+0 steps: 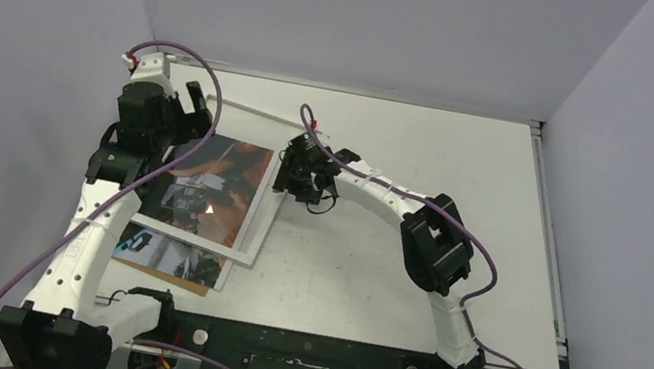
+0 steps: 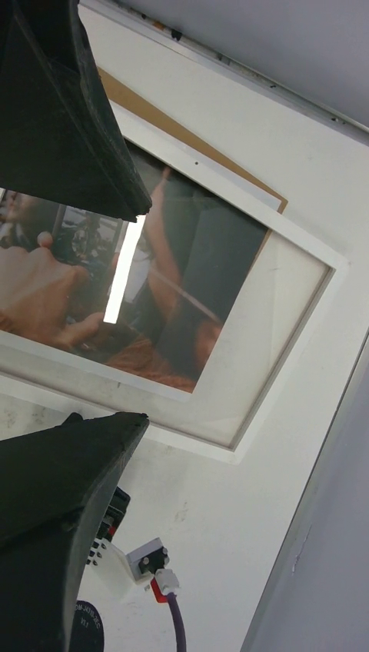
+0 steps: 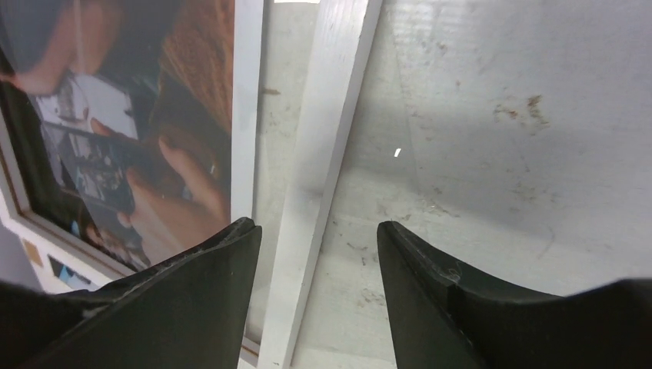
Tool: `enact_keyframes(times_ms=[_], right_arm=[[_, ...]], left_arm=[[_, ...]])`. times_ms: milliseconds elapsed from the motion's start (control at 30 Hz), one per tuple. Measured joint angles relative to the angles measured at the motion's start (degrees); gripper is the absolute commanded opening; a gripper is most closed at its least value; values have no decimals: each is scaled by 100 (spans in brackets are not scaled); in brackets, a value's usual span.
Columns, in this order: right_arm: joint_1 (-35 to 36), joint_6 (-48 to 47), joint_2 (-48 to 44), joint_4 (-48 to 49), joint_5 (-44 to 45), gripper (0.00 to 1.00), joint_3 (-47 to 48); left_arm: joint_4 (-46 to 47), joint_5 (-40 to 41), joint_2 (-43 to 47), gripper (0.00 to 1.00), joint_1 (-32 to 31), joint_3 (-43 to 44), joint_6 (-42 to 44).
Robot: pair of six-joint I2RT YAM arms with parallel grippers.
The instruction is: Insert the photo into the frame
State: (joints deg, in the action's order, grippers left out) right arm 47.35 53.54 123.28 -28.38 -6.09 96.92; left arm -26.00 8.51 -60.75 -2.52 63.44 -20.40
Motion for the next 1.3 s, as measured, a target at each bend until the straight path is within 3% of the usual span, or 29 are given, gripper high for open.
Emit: enact_keyframes(times_ms=[167, 400, 1000, 1200, 1300], right_arm=[[142, -192, 332, -973, 817, 58, 962], [605, -573, 713, -1663, 1659, 60, 1397], [739, -820, 970, -1526, 1816, 66, 1628], [739, -848, 1338, -1552, 1794, 60, 1947], [745, -905, 1427, -1650, 1939, 52, 2094]], left_arm=[[-20, 7, 33, 97, 0, -22, 0], [-52, 20, 107, 97, 0, -92, 0], [-107, 24, 225, 97, 0, -332, 2], [-125, 42, 236, 97, -2, -407, 4], [-122, 59, 238, 97, -7, -407, 7]])
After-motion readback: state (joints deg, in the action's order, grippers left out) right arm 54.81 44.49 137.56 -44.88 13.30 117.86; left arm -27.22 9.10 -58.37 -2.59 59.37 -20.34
